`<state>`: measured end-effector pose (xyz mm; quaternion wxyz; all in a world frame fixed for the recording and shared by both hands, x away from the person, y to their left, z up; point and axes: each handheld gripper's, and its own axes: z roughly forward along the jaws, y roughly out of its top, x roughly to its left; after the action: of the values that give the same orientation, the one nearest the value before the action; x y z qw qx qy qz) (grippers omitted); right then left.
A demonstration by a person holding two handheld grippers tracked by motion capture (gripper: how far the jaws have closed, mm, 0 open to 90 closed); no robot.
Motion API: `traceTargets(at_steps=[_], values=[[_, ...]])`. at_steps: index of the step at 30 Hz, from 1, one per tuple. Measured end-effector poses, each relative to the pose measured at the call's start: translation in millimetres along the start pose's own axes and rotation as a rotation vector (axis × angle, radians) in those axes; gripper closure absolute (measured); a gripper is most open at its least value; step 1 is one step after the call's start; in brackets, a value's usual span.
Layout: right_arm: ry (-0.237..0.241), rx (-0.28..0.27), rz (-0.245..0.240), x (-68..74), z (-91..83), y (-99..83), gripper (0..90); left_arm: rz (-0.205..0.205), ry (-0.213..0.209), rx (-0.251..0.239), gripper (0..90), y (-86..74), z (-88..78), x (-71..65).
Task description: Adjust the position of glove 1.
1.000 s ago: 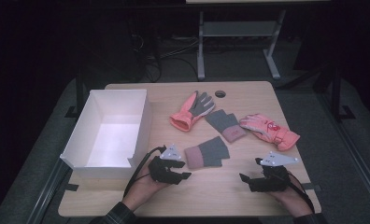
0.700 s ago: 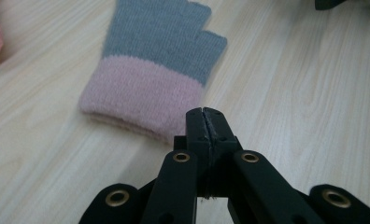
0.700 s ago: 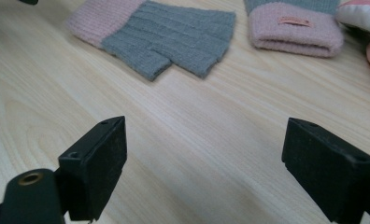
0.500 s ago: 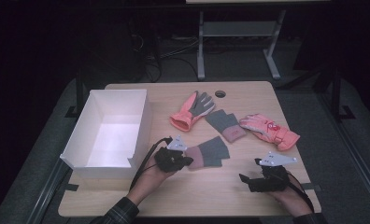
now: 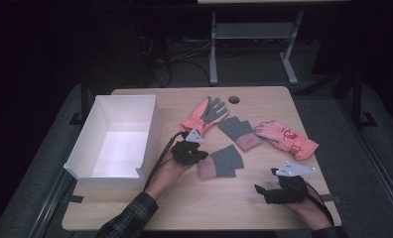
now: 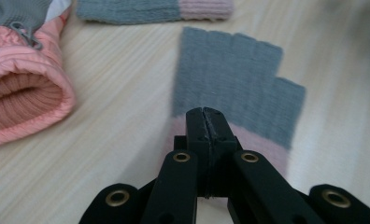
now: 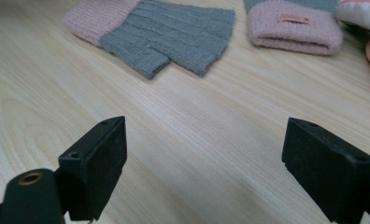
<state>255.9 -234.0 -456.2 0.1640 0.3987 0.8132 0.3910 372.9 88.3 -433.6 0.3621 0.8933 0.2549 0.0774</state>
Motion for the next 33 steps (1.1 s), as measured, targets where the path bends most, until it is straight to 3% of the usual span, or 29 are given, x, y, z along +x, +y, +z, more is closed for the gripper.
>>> traceTargets(at_steps=[5,6,8,14,33], values=[[0.001,0.003,-0.002,0.1,0.3,-0.3,13.8,0.002,0.007,0.032,89.6,0.1,9.9,2.9],[0.001,0.001,0.001,0.1,-0.8,-0.7,13.8,0.003,0.010,0.063,89.6,-1.8,13.3,3.1],[0.000,-0.002,0.001,-0.6,-1.6,-0.9,13.9,0.003,0.004,0.075,89.6,-2.9,14.2,2.8],[0.001,0.000,0.003,0.8,-1.5,-0.1,13.9,0.005,-0.002,0.080,89.6,-5.6,14.4,0.1],[-0.001,-0.003,0.011,0.0,-2.4,-1.0,13.8,0.021,-0.090,0.129,89.7,-21.5,-3.7,-25.0]])
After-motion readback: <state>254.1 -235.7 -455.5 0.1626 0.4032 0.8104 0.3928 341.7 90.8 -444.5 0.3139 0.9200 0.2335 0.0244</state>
